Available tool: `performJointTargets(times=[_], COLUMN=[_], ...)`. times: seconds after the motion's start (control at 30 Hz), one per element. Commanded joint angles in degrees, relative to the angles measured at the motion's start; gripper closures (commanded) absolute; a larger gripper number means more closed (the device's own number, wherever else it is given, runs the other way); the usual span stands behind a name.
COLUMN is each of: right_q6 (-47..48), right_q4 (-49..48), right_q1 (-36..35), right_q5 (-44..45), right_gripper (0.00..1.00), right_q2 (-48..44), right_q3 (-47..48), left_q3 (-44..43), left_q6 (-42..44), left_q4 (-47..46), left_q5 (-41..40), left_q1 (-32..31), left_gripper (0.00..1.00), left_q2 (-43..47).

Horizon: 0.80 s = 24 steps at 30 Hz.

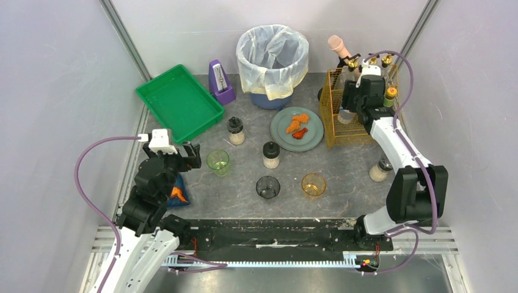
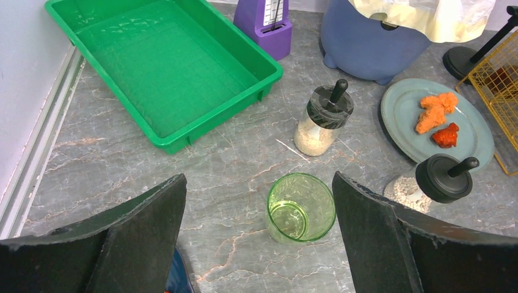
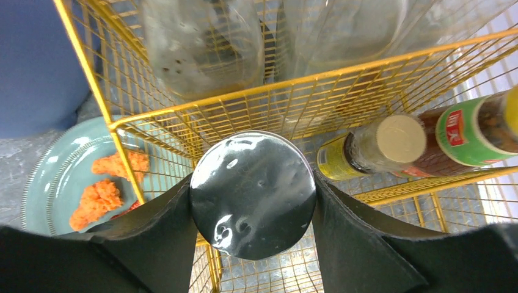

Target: Clear the kitchen counter

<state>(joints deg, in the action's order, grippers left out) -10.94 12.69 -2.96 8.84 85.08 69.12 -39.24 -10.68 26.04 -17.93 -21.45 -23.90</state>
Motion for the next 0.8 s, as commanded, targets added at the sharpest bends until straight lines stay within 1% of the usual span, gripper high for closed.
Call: performJointTargets(times=[0.0,0.1,0.2,0.23,0.3,0.37,0.43,0.57,0.77], right_q6=[-2.05,-2.48,-2.85,-2.82,-2.94,-2.97,-3.03,-2.93,-2.57], right_q4=[-5.29,-5.69,-5.70,-5.72,-5.65,-5.55,-5.24,-4.54,-4.21], right_q1=[1.01,1.28,1.44,1.43,1.46,1.46,1.45,1.36,-0.27], right_q5=[-1.52,-1.61,-1.76,-1.95,-2.22,-2.28,-2.50,-3.30,-2.40], right_gripper=[0.97,0.92,0.81,0.75,0.55,0.43,0.35,0.22,0.10], right_q2=[1.71,2.75,3.02,2.92,2.11,0.98,-0.49,-3.73,-11.07], right_q3=[-1.18,-2.04,-2.95,-3.17,-3.68,-4.20,-4.76,-6.33,-9.44], left_q3=[-0.37,-0.36,-0.32,-0.32,-0.32,-0.35,-0.33,-0.31,-0.39], left_q6=[0.77,0.81,0.75,0.75,0.75,0.70,0.75,0.66,0.57], left_q4=[-2.14,-2.13,-2.14,-2.12,-2.13,-2.13,-2.13,-2.13,-2.13], left_q5=[-0.35,-0.37,-0.23,-0.17,-0.09,0.00,0.00,0.09,0.44], left_q1=[0.38,0.40,0.40,0.40,0.40,0.44,0.47,0.46,0.55], left_gripper=[0.06,0.06,0.06,0.06,0.06,0.06,0.05,0.06,0.06], left_q2=[-0.19,-0.20,-0.16,-0.14,-0.10,-0.10,-0.02,0.03,0.25])
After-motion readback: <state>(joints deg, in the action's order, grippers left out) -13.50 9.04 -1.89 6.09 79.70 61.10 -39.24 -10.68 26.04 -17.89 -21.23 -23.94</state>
